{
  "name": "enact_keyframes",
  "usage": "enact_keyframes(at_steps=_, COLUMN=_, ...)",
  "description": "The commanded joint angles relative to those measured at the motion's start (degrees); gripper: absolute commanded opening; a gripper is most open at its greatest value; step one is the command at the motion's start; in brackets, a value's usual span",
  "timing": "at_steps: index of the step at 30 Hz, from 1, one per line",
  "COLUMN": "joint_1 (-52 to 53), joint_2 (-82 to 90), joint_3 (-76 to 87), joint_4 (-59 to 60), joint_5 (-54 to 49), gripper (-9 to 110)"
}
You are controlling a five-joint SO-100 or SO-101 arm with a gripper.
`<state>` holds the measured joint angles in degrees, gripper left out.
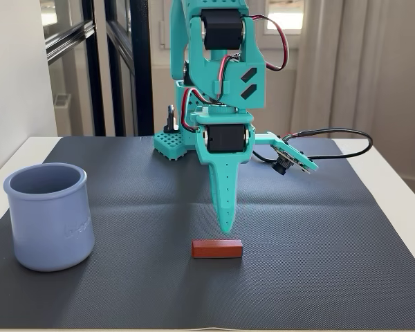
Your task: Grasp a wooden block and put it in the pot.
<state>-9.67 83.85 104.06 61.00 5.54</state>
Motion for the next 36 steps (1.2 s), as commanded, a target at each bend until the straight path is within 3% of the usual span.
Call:
enact_keyframes(at_steps=1, joint_1=0.5, joint_2=-1.8, joint_3=-6.8, joint_4=2.4, joint_5=0.4, gripper=28)
enact_keyframes(at_steps=10, joint_1=2.1, joint_2=-11.0, joint_3=-16.2, joint_4=7.7, joint_5=3.1, gripper=28)
enact_keyframes(at_steps=36, joint_1=2.0, joint_2=-16.3, joint_3=-18.5, joint_4=7.0, joint_5=6.7, gripper=27)
